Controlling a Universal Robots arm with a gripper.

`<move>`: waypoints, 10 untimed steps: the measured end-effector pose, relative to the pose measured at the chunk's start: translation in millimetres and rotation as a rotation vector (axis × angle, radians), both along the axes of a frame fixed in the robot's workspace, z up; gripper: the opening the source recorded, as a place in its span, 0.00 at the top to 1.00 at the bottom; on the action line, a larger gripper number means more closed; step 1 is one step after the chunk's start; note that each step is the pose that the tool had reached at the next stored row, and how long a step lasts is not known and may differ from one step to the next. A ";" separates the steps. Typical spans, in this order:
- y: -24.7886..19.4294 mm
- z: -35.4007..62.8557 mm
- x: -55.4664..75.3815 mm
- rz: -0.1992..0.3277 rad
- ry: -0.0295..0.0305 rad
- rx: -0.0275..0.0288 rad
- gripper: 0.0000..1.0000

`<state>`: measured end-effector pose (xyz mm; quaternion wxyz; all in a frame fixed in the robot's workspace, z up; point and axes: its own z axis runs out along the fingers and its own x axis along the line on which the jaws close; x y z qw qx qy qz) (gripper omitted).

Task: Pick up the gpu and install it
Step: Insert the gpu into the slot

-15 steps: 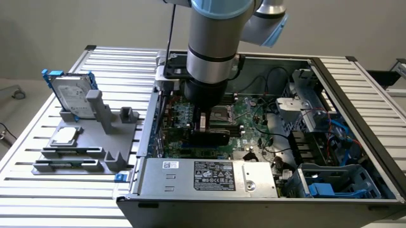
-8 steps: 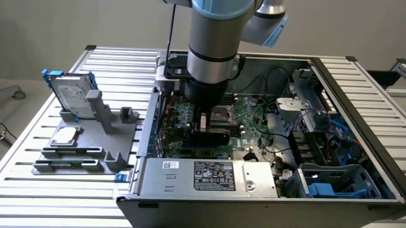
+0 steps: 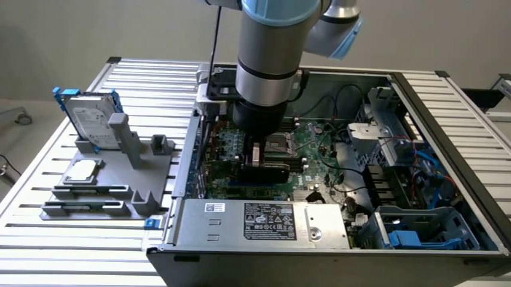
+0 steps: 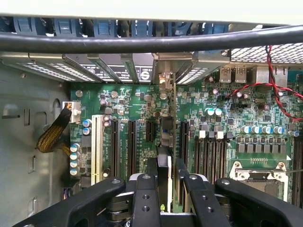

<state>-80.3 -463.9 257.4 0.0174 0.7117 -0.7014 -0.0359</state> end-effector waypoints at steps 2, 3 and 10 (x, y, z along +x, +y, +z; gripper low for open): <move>-0.2 -0.3 0.0 0.000 0.0001 -0.0001 0.74; -0.2 -0.4 0.0 0.000 0.0002 -0.0002 0.74; -0.3 1.3 0.0 0.000 0.0036 0.0005 0.66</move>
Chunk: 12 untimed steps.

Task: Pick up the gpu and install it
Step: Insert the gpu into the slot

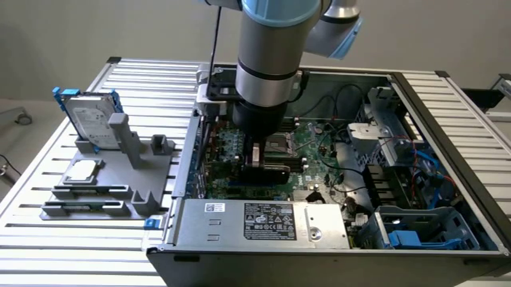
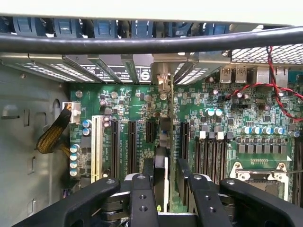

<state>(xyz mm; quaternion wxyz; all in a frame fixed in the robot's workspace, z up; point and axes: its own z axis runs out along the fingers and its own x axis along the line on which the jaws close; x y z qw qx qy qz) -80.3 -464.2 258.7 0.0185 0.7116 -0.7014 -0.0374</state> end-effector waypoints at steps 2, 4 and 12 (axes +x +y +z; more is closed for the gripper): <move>0.0 4.1 0.0 0.000 0.0019 0.0000 0.66; 0.0 10.4 0.1 0.000 0.0046 0.0000 0.66; 0.0 35.2 0.9 0.000 0.0183 0.0000 0.66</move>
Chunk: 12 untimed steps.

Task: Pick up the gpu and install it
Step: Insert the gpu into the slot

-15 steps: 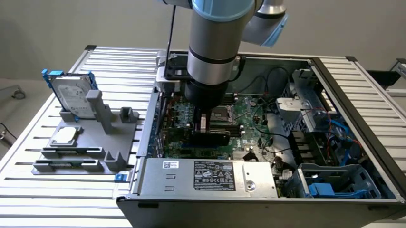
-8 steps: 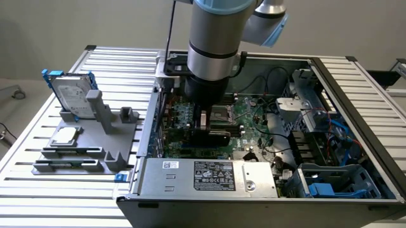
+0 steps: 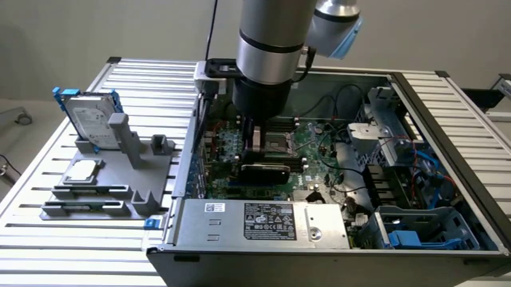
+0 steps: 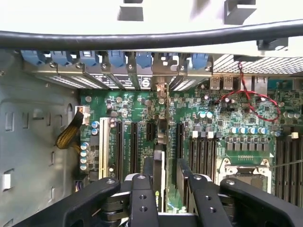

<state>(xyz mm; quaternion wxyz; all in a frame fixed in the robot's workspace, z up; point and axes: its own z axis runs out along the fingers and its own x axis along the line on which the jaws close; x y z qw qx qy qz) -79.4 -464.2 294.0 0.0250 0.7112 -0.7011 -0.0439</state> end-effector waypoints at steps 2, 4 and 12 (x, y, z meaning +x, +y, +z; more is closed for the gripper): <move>0.0 4.6 0.4 0.000 0.0043 0.0000 0.68; 0.0 5.8 0.4 0.000 0.0064 0.0002 0.75; 0.0 6.0 0.5 0.000 0.0068 0.0000 0.89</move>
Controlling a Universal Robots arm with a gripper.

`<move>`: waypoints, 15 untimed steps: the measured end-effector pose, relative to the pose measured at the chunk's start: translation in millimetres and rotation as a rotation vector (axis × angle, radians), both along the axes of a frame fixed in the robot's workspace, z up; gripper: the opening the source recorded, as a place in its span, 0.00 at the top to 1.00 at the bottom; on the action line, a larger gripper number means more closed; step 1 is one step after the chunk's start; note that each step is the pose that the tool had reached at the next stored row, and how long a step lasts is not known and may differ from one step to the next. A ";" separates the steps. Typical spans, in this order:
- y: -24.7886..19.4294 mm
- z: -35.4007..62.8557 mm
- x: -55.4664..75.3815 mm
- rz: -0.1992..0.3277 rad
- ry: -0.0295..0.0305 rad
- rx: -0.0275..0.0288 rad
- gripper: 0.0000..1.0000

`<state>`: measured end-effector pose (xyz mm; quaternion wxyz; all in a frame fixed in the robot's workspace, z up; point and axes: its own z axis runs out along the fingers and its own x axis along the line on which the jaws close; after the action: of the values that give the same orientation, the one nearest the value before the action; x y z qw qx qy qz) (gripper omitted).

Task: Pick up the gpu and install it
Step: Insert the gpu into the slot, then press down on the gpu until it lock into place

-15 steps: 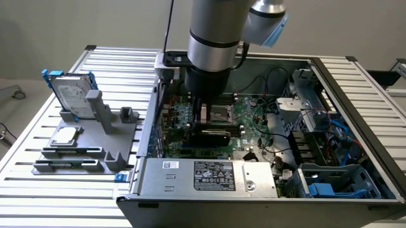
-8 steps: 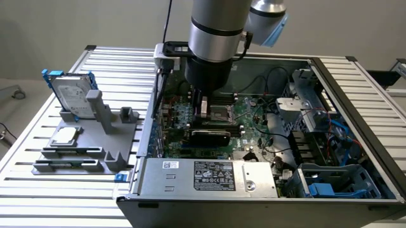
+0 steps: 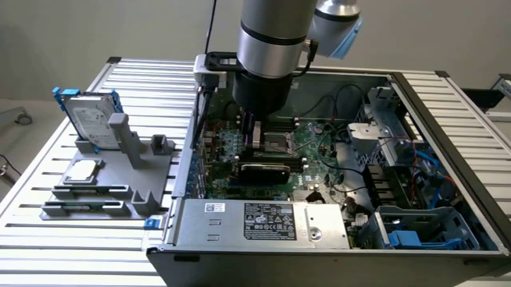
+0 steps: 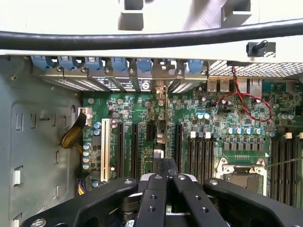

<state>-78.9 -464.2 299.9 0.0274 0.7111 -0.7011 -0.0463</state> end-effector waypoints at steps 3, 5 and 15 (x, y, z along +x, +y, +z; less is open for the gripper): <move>0.0 0.0 0.0 0.000 0.0000 0.0000 0.89; 0.0 0.0 0.0 0.000 0.0000 0.0001 0.89; 0.3 -3.8 0.0 0.000 0.0001 0.0006 0.89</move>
<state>-78.9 -463.9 296.1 0.0272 0.7111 -0.7011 -0.0466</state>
